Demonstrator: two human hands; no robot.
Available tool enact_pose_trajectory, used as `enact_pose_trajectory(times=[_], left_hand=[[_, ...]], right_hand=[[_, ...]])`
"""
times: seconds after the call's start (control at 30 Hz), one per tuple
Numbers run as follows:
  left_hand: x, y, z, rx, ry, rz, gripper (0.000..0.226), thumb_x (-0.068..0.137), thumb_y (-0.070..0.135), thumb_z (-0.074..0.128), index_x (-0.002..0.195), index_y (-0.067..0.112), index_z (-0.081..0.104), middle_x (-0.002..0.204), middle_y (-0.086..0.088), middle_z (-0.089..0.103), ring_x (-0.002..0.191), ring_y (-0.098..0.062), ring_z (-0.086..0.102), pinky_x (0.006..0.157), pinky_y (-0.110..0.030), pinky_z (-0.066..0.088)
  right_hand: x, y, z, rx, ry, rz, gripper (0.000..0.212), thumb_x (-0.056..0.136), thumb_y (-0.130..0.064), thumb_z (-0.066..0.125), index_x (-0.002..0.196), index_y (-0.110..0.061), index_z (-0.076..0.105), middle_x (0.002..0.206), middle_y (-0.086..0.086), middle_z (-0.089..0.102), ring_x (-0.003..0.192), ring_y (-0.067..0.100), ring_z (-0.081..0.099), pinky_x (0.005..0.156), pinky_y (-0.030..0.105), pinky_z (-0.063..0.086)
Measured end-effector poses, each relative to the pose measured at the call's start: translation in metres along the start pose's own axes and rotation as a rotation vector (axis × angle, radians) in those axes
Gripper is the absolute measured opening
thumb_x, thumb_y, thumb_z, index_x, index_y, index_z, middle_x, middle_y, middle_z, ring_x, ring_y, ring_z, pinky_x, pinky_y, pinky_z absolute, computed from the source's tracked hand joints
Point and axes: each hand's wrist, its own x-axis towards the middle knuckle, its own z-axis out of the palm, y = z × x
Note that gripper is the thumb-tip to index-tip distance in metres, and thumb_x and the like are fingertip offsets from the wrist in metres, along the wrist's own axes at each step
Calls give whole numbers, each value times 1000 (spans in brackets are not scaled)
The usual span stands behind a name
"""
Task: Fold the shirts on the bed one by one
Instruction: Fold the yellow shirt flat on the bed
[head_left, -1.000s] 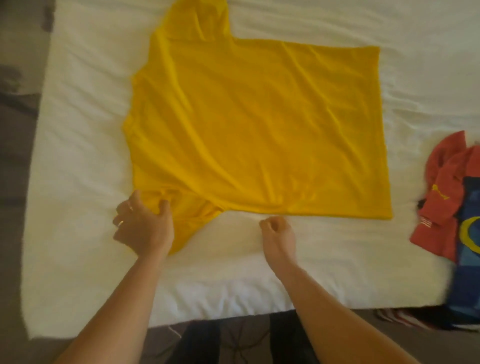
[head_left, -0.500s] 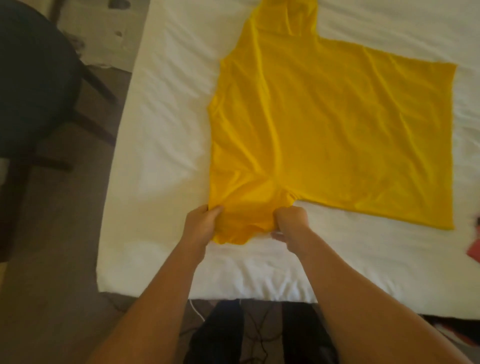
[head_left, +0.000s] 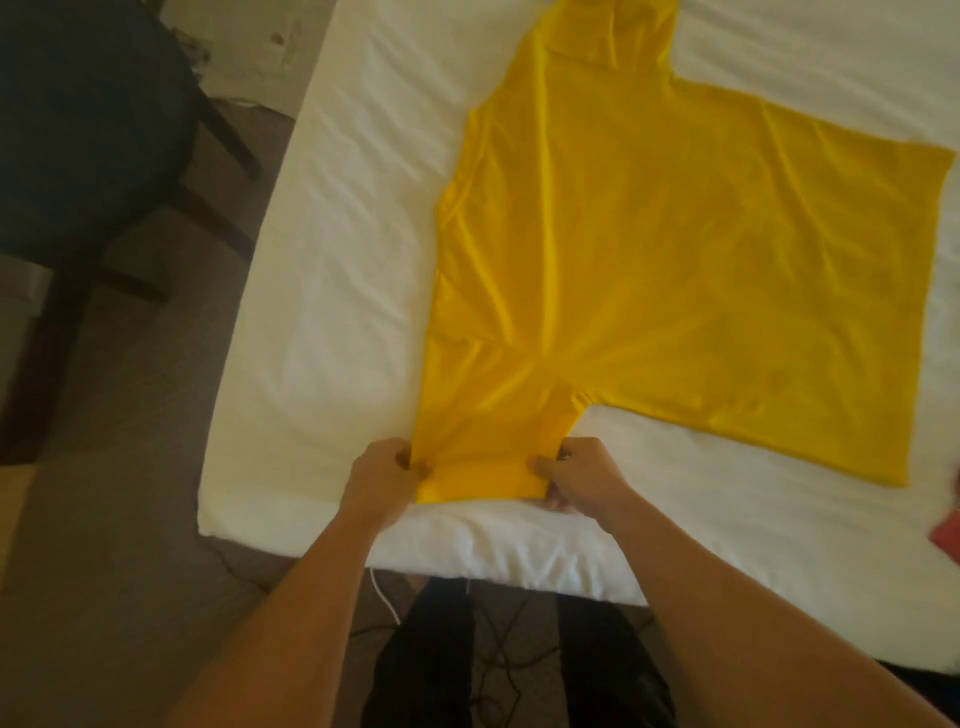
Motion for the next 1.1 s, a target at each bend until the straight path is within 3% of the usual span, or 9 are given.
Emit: enact_pose_trajectory(times=[0.13,0.23,0.37,0.47,0.6,0.77,0.9,1.03,1.1], left_hand=[[9,16,-11,101,-69,-95,43,88,33,74,55,18,50,49,1,58,58,-25,62,68,-40,53],[24,39,-26,122,77,-139,55,92,62,58,69,13,68,74,-7,71,77,-31,68,81,-43,55],[51,85,-39,109,300,-65,43,101,45,50,85,8,64,83,-9,61,84,-33,59,73,-37,45],[82,123,-45,-8,299,2,28,99,32,54,77,14,54,80,-5,55,85,-30,56,69,-38,41],[127,163,-56,-130,365,54,20,98,36,56,100,16,60,98,-3,60,91,-25,55,76,-33,38],[179,190,-69,-142,366,55,34,94,47,62,79,17,56,80,-3,58,88,-32,57,71,-35,37],[200,181,-70,-222,307,25,38,86,53,72,75,20,55,86,-6,64,92,-32,63,76,-39,45],[207,167,-74,-227,223,118,38,75,49,74,70,13,62,68,0,64,74,-26,64,68,-39,47],[209,161,-78,-193,170,147,39,78,45,75,66,12,60,58,3,58,64,-24,59,64,-39,47]], right_hand=[[6,-9,-21,-337,25,-52,43,93,-40,64,66,-7,64,61,10,69,53,21,67,61,33,57],[11,-32,-45,-390,165,-127,36,91,-36,59,64,-13,54,70,12,66,71,33,66,63,37,52],[31,-79,-81,-423,261,-252,22,89,-24,60,69,-17,54,77,9,61,78,31,57,61,32,35],[54,-122,-102,-461,286,-373,17,91,-22,61,75,-21,55,90,13,69,88,32,62,64,29,33],[88,-185,-120,-462,304,-502,8,93,-22,61,93,-16,67,96,11,69,93,31,63,68,30,38],[143,-268,-117,-524,318,-618,28,97,-19,53,121,-19,66,114,13,70,106,32,64,80,33,47],[176,-316,-99,-649,318,-721,49,96,-13,49,144,-22,51,137,12,58,126,32,55,97,37,47],[192,-344,-89,-809,344,-645,61,97,-18,52,154,-28,30,145,11,49,131,36,51,98,43,47],[197,-355,-87,-877,366,-610,51,96,-20,53,144,-26,38,140,11,53,126,38,54,89,42,48]])
